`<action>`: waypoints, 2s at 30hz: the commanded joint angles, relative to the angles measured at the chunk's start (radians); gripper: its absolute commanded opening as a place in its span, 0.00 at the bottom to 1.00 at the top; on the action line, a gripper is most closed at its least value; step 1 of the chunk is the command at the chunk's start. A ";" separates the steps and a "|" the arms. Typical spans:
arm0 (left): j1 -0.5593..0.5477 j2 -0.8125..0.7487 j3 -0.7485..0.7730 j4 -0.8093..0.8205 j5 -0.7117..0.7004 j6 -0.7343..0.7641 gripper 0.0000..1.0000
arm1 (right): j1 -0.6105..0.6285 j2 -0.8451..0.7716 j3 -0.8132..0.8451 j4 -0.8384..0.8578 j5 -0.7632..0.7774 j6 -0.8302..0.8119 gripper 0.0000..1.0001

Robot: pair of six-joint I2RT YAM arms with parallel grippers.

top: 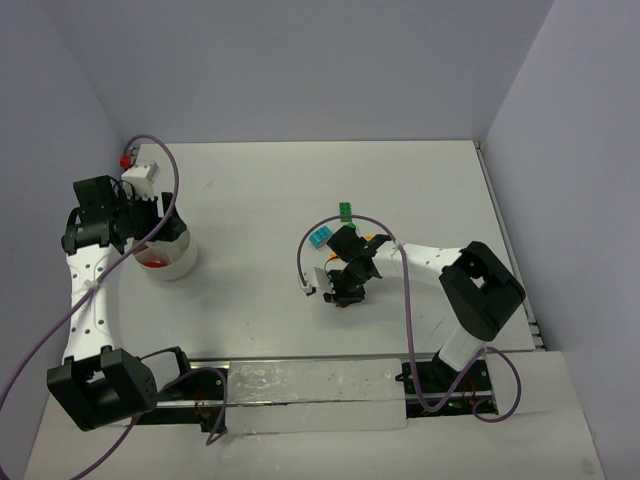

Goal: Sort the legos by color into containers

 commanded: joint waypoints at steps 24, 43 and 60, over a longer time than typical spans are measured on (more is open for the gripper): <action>-0.306 -0.241 -0.211 0.199 0.761 -0.102 0.62 | -0.043 -0.028 0.488 0.209 -0.705 0.789 0.00; -0.507 -0.150 -0.213 0.367 0.723 -0.305 0.55 | 0.018 0.010 0.551 0.128 -0.726 0.773 0.00; -0.545 -0.114 -0.200 0.374 0.709 -0.303 0.38 | 0.019 0.018 0.560 0.140 -0.720 0.800 0.00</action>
